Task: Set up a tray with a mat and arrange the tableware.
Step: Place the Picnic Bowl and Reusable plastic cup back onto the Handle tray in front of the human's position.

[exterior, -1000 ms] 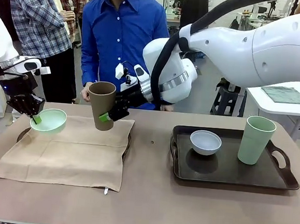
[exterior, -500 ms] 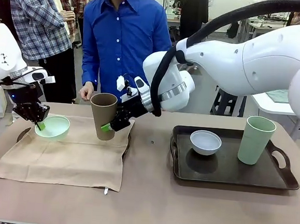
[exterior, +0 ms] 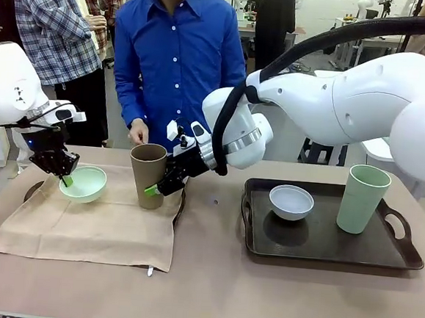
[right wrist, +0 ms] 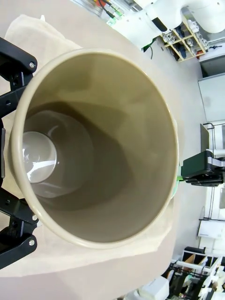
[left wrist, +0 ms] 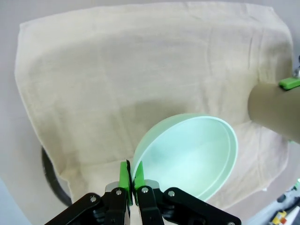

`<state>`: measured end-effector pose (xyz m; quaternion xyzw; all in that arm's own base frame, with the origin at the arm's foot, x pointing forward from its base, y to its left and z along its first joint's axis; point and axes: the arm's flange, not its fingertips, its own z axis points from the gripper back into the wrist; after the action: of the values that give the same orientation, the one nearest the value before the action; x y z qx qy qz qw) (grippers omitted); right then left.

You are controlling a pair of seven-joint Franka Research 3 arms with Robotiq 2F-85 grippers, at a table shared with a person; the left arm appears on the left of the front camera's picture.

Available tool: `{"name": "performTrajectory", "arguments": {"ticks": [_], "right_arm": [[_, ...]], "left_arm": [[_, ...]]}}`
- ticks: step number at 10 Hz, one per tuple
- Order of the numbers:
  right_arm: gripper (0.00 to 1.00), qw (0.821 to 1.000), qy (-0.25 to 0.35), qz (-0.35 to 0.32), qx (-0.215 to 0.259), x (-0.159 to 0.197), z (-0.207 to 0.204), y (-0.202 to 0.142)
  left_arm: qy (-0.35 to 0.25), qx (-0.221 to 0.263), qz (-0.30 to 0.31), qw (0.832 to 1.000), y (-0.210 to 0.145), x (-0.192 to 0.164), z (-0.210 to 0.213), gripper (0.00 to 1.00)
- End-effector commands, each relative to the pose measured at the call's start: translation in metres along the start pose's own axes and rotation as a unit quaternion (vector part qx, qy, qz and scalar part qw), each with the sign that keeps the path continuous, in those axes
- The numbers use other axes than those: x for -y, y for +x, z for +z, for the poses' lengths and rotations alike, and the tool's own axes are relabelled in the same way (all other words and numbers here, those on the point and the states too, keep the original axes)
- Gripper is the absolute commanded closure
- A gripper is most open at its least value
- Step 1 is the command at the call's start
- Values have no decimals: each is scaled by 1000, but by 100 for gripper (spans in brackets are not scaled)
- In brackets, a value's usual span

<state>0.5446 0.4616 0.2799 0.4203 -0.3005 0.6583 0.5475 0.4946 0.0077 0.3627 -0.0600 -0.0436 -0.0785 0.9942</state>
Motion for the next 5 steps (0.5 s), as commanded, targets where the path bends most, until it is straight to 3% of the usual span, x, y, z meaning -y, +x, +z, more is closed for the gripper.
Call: {"name": "performTrajectory", "arguments": {"ticks": [1,5], "right_arm": [[17,1000,-2,1,2,5,0,-3],[17,1000,0,1,-3,6,-1,-2]], "left_arm": [[-14,9,-7,1000,10,-5,-8,96],[-22,-5,2,1000,16,-8,-20,96]]}}
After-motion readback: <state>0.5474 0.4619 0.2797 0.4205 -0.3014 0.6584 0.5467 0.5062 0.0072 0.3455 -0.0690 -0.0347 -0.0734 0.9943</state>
